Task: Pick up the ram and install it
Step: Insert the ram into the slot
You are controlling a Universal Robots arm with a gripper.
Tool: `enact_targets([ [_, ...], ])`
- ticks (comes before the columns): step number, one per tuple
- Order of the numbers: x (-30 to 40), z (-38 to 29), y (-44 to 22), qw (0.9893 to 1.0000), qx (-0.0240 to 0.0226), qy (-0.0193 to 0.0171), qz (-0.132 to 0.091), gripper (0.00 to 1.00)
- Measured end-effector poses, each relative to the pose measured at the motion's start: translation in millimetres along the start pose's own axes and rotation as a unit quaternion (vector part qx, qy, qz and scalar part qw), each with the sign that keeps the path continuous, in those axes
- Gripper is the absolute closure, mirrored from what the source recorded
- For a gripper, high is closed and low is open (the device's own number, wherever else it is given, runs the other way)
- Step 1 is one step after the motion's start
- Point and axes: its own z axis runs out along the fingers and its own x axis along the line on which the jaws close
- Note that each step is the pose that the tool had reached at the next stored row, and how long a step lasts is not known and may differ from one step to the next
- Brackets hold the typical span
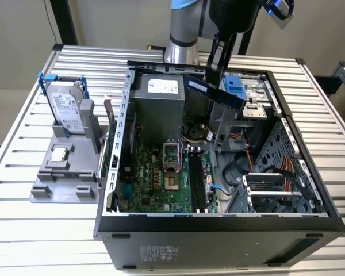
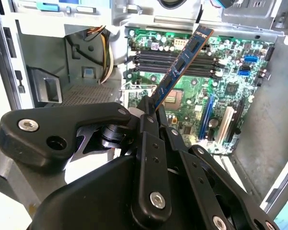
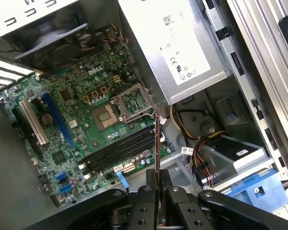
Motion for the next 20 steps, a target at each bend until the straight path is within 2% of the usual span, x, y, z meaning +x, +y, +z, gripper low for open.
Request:
enact_targets([
  [20, 0.0, 0.0, 0.0, 0.9996, 0.0011, -0.0007, 0.029, 1.00],
])
